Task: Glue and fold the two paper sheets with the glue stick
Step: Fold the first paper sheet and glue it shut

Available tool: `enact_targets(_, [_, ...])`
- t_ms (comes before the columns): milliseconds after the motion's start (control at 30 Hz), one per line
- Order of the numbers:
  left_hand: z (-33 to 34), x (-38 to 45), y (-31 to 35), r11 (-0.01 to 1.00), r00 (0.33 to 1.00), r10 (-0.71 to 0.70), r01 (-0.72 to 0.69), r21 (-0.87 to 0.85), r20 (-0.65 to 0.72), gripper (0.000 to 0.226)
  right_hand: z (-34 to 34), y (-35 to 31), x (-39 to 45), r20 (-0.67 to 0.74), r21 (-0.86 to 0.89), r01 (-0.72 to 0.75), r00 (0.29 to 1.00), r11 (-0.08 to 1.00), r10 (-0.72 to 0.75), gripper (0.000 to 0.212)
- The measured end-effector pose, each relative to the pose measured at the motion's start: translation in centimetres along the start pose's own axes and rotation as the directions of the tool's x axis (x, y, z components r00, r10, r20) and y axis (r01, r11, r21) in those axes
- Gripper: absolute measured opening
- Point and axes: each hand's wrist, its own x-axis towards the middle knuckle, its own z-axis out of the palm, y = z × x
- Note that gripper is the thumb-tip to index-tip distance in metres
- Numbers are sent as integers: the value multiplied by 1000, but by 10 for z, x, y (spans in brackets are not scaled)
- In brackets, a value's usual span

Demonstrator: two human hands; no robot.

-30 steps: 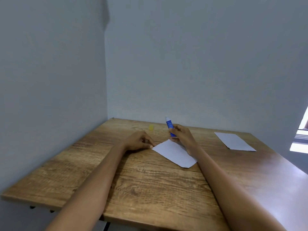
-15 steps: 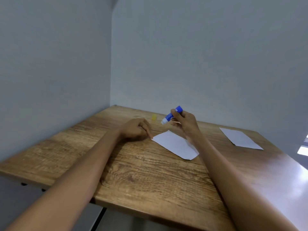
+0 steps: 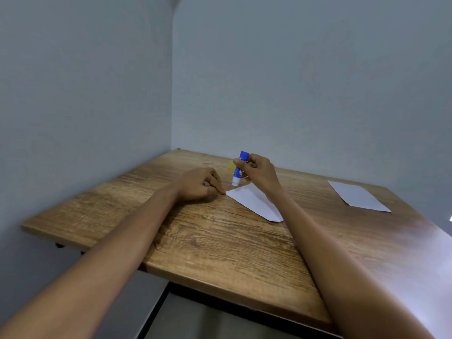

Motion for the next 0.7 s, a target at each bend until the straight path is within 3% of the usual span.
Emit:
enact_targets(133, [1,0,-2,999,1000,19,-18,40,-24,32,4,0,-2,30,-22,8,1000,1000,-7,31])
enact_targets(233, [1,1,-3,994,999,29,-27,109,-15,26,8,2,-2,55,-27,13,998,1000,-11,28])
enact_targets(367, [1,4,-4,985,1000,14,-14,170,3,40,11,6,-2,61,-58,38,998,998,-35,28])
enact_targets(700, [3,9,-5,974,1000,17,-21,227,19,43,13,6,-4,90,-90,65,994,994,-57,20])
